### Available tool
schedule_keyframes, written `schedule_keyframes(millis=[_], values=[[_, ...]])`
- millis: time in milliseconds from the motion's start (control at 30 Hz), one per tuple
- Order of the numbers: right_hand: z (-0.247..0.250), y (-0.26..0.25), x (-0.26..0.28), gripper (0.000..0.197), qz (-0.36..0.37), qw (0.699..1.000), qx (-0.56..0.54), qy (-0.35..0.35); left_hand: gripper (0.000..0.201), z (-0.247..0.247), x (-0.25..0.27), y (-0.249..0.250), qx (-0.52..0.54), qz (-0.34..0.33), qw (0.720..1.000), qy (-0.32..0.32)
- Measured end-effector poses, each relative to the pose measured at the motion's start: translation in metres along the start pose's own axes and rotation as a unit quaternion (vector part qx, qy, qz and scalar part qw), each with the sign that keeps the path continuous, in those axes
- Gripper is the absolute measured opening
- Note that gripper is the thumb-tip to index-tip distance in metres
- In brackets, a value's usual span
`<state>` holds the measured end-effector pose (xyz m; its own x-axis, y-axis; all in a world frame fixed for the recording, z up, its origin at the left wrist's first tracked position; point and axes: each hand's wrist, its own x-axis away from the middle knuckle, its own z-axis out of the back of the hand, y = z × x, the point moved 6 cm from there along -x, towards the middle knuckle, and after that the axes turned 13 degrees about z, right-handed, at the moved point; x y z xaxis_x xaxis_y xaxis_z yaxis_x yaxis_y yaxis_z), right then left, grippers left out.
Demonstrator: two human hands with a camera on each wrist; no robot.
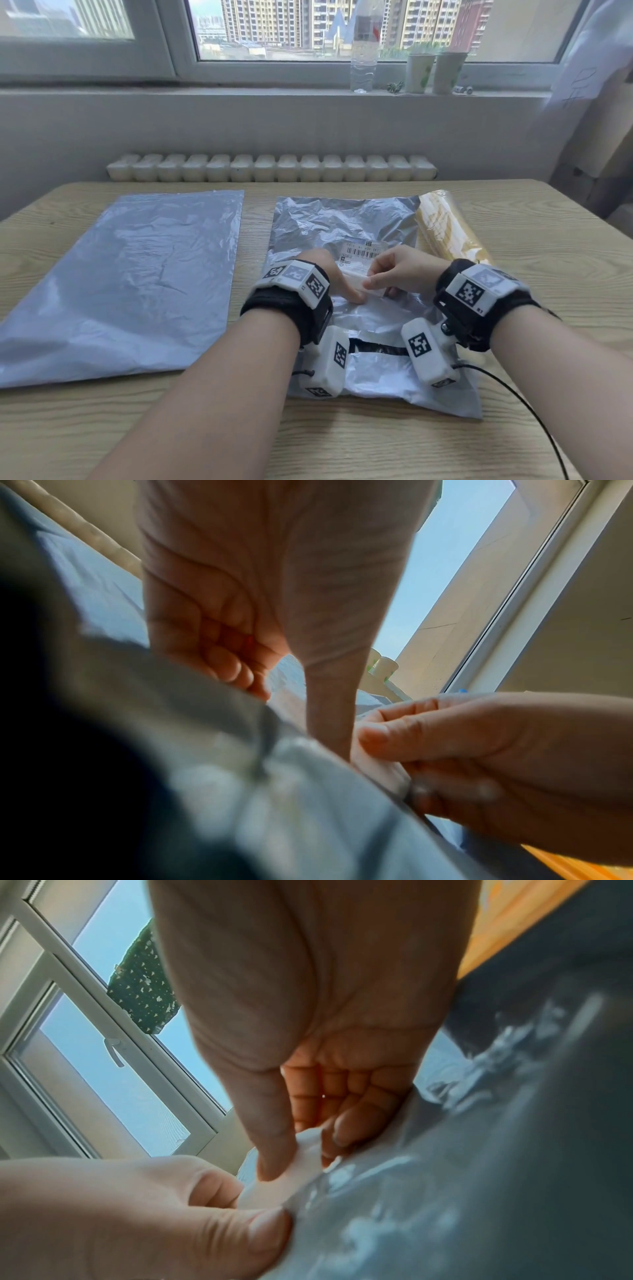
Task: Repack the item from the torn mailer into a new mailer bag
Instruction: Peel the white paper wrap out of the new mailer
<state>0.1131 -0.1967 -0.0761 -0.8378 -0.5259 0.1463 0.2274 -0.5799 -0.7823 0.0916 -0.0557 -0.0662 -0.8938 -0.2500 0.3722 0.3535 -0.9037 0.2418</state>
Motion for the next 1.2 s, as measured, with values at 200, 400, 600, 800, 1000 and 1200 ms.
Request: schedule_keyframes(millis=[200, 400, 600, 800, 1000, 1200], values=[[0.001, 0.002, 0.001, 0.015, 0.001, 1.0, -0.016, 0.008, 0.058, -0.001, -0.001, -0.001, -0.005, 0.012, 1.0, -0.008], [0.001, 0.003, 0.001, 0.015, 0.001, 1.0, -0.027, 0.015, 0.059, -0.003, -0.003, -0.003, -0.002, 0.022, 1.0, -0.012], [0.001, 0.004, 0.002, 0.016, -0.002, 0.999, -0.041, 0.021, 0.061, -0.002, -0.002, -0.003, -0.013, 0.026, 1.0, -0.009], [0.002, 0.006, 0.002, 0.014, -0.003, 0.998, -0.059, 0.03, 0.061, -0.001, -0.001, -0.002, -0.015, 0.029, 0.999, -0.009], [0.002, 0.01, 0.0, 0.014, -0.006, 0.996, -0.076, 0.052, 0.057, 0.0, 0.005, -0.004, -0.002, 0.017, 0.999, -0.035], [0.002, 0.003, 0.003, 0.014, -0.012, 0.997, -0.029, 0.066, 0.048, -0.004, 0.028, -0.007, -0.128, -0.039, 0.986, -0.097]])
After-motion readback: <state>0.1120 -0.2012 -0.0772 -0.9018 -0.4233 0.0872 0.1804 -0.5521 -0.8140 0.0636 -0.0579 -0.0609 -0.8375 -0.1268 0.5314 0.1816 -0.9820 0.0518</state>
